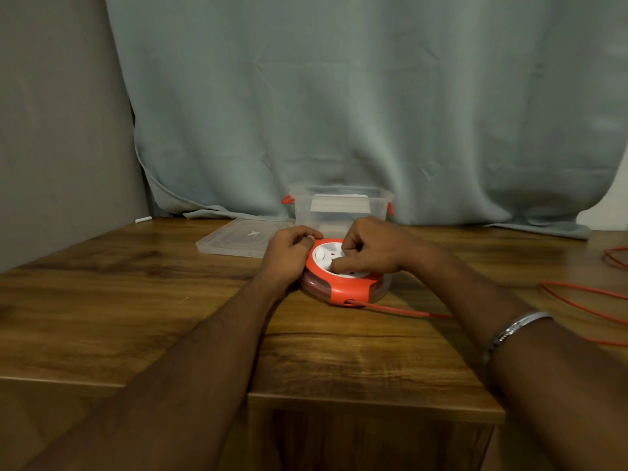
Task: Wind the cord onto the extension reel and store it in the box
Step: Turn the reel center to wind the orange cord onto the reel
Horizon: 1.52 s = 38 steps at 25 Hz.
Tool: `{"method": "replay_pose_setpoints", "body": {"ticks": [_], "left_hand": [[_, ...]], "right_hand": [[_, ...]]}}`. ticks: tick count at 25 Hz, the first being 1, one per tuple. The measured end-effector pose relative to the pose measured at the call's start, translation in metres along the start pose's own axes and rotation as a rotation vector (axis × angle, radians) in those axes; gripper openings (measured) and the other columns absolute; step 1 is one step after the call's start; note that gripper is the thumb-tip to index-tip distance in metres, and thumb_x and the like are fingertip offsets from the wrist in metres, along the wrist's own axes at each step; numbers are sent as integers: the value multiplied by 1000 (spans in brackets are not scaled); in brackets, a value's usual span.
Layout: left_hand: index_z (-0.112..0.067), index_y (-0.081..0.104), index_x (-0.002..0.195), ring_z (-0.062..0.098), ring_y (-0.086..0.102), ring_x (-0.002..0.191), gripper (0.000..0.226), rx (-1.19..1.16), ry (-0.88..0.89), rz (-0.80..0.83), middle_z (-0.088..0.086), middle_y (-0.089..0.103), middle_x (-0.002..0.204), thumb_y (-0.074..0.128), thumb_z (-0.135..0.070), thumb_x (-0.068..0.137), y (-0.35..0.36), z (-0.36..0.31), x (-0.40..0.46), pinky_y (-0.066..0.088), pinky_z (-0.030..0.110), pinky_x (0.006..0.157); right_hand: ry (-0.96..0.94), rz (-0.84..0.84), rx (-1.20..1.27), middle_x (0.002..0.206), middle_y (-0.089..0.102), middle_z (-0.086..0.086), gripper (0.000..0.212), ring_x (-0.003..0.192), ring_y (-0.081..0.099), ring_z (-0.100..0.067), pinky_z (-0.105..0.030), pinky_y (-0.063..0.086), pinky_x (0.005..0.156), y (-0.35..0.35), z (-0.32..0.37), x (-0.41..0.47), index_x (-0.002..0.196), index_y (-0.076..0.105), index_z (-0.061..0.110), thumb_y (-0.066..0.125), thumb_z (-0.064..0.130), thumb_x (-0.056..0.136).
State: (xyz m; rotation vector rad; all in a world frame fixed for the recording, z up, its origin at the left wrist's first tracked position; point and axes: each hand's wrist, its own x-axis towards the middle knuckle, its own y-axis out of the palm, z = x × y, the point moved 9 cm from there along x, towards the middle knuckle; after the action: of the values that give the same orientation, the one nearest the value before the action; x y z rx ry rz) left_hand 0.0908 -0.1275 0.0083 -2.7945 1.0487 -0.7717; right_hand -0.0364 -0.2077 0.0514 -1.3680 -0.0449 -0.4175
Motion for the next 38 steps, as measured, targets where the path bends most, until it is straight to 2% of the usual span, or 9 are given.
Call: {"method": "replay_pose_setpoints", "body": {"ticks": [6, 8, 10, 14, 19, 26, 30, 34, 38], "left_hand": [[-16, 75, 103, 21, 69, 97, 27, -5, 15, -3, 5, 74, 106, 49, -10, 100, -1, -3, 0, 60, 38, 86], [-19, 75, 101, 22, 70, 96, 27, -8, 7, -2, 5, 74, 104, 49, -10, 100, -1, -2, 0, 60, 41, 87], [-19, 75, 101, 23, 70, 96, 27, -17, 1, -4, 5, 74, 103, 50, -10, 100, -1, 0, 1, 60, 43, 87], [-16, 75, 105, 23, 70, 97, 26, -23, -12, 1, 5, 74, 103, 49, -11, 100, -1, 0, 1, 60, 41, 85], [-16, 73, 110, 21, 69, 96, 26, -17, -30, 5, 5, 72, 107, 48, -14, 103, 0, -1, -1, 61, 37, 81], [-18, 74, 106, 22, 70, 95, 26, -23, -34, -4, 7, 73, 109, 48, -14, 102, 0, 2, 1, 62, 40, 82], [-18, 74, 104, 23, 70, 96, 26, -29, -25, -8, 7, 74, 107, 49, -13, 101, -1, 2, 0, 61, 42, 84], [-18, 74, 104, 22, 71, 95, 25, -20, -20, 0, 7, 74, 107, 49, -13, 102, 0, 1, 0, 62, 39, 81], [-15, 74, 104, 22, 70, 96, 26, -14, -4, 5, 9, 74, 107, 49, -10, 100, 0, -1, 0, 61, 36, 82]], "right_hand": [[-8, -102, -35, 45, 59, -3, 52, 44, 51, -10, -36, 44, 53, -7, 8, 1, 45, 62, 16, 75, 49, 83], [-61, -105, 43, 59, 67, -2, 30, 54, 58, -7, -40, 52, 59, -10, 10, 1, 58, 67, 17, 77, 34, 81], [-102, -52, 146, 84, 74, 3, 10, 70, 63, 2, -25, 49, 60, -13, 10, -1, 81, 73, 21, 76, 13, 75], [-80, 74, 170, 118, 70, 9, 61, 99, 61, 10, -8, 46, 64, -8, -7, 0, 118, 72, 30, 74, -2, 67], [-2, 132, 267, 118, 74, 6, 72, 114, 60, -2, -13, 49, 73, -4, -26, 1, 134, 57, 31, 80, -1, 73], [17, 86, 217, 104, 73, -5, 55, 82, 64, 0, -18, 48, 64, -7, -16, -7, 116, 54, 24, 89, 16, 75], [-9, 67, 112, 87, 69, -6, 26, 80, 63, -20, -45, 54, 74, -4, -9, -3, 83, 63, 21, 87, 28, 73], [36, 56, 57, 57, 54, 8, 37, 58, 49, -9, -33, 42, 61, -1, -10, 0, 60, 56, 20, 82, 43, 75], [31, -93, -62, 45, 52, 6, 52, 48, 50, -10, -37, 43, 55, -3, 2, 2, 53, 56, 16, 73, 60, 76]]}}
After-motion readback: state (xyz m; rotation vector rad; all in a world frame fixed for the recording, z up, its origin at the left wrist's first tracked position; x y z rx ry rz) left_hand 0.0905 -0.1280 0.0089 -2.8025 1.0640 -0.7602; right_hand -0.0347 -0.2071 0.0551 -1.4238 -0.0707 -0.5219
